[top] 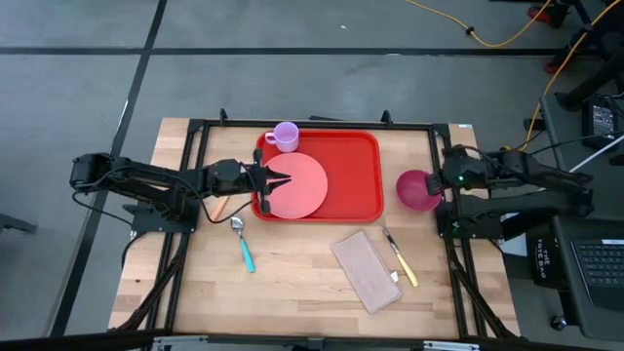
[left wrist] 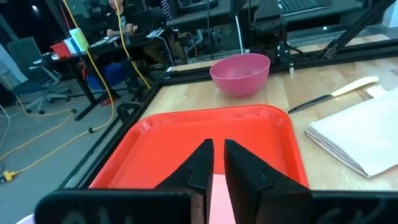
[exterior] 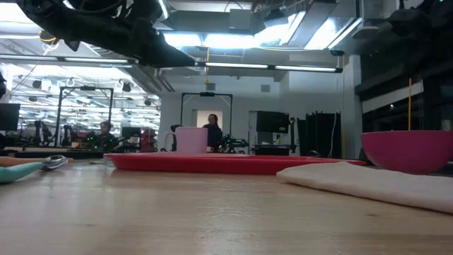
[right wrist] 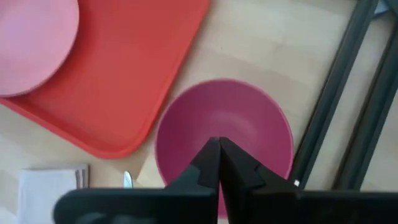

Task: Set up tray
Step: Put the dark pink bowl on the light pink plate

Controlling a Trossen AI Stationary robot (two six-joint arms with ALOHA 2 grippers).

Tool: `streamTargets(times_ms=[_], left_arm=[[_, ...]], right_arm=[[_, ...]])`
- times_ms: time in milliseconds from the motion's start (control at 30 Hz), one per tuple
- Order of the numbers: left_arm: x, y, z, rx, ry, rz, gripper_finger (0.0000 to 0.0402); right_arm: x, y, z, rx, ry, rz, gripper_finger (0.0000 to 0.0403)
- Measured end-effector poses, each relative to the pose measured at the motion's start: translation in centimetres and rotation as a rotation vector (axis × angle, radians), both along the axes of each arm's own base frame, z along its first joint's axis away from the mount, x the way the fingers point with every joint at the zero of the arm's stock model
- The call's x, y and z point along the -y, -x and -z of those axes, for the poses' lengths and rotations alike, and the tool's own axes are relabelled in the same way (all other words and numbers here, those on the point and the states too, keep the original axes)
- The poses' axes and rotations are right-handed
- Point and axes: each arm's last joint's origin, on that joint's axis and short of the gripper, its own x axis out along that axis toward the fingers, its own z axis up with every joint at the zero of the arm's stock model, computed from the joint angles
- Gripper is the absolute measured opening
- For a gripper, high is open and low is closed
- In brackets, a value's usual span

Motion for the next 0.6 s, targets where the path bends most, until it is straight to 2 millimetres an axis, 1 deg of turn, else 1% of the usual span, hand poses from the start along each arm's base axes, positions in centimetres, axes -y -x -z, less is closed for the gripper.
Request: streamTargets(times_ms=[167,367,600], left_arm=[[0.0,-0.1,-0.4,0.038,-0.003,0.008,0.0031],[0.2,-0.1,-0.5,0.053,0.007,0.07,0.0031],[0.2,-0.1,-0.5,0.055,0.008,0.085,0.0029]], right_arm=[[0.8,-0.3,0.2,-0.054,-0.039,-0.005,0.0012],[2.1,-0.4,0.5,-0.104,-0.092,-0.017,0.0009],[4.0,-0.5,0.9,-0.171,-0.13,-0.02,0.0035]])
